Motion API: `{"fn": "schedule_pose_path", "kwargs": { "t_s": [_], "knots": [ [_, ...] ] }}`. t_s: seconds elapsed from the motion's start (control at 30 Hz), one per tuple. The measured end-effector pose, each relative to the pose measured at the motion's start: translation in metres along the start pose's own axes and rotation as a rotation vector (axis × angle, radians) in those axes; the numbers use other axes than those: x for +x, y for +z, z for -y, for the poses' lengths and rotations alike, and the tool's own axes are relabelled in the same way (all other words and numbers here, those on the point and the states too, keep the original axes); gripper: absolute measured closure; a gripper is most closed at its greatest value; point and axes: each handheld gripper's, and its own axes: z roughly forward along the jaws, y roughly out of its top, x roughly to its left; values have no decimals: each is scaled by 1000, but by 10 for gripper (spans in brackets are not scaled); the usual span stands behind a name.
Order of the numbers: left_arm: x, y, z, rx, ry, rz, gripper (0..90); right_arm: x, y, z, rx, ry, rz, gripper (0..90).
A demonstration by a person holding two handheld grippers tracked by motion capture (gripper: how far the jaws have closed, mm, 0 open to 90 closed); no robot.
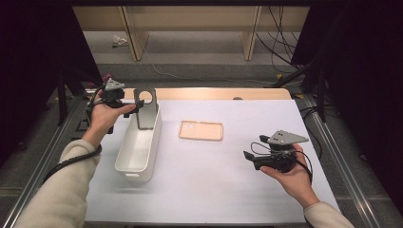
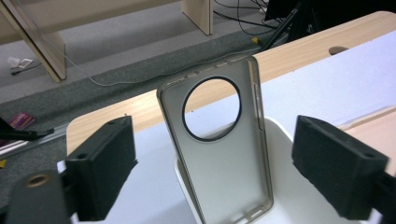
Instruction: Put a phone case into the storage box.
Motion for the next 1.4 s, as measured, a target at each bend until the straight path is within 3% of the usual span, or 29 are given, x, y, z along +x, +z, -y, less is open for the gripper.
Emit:
{"fn": "schedule_pose_path", "kwargs": {
  "t_s": [0.27, 0.4, 0.53, 0.6, 1.07, 1.4],
  "knots": [
    [-21, -25, 8, -39, -11, 28, 27, -1, 0, 0, 0, 2, 2, 165],
    [-34, -32, 19, -29, -24, 85, 5, -1, 0, 0, -2, 5, 3, 165],
    [-46, -39, 27, -28, 3, 80, 0, -1, 0, 0, -2, 5, 2, 165],
    [-50, -42, 28, -38, -1, 78, 0, -1, 0, 0, -2, 5, 2, 165],
    [-83, -50, 37, -38, 28, 123, 25, -3, -2, -1, -10, 10, 2, 164],
    [-95, -54, 34, -48, 52, 129, 50, -6, -1, -3, -22, 21, 8, 163]
  ]
}}
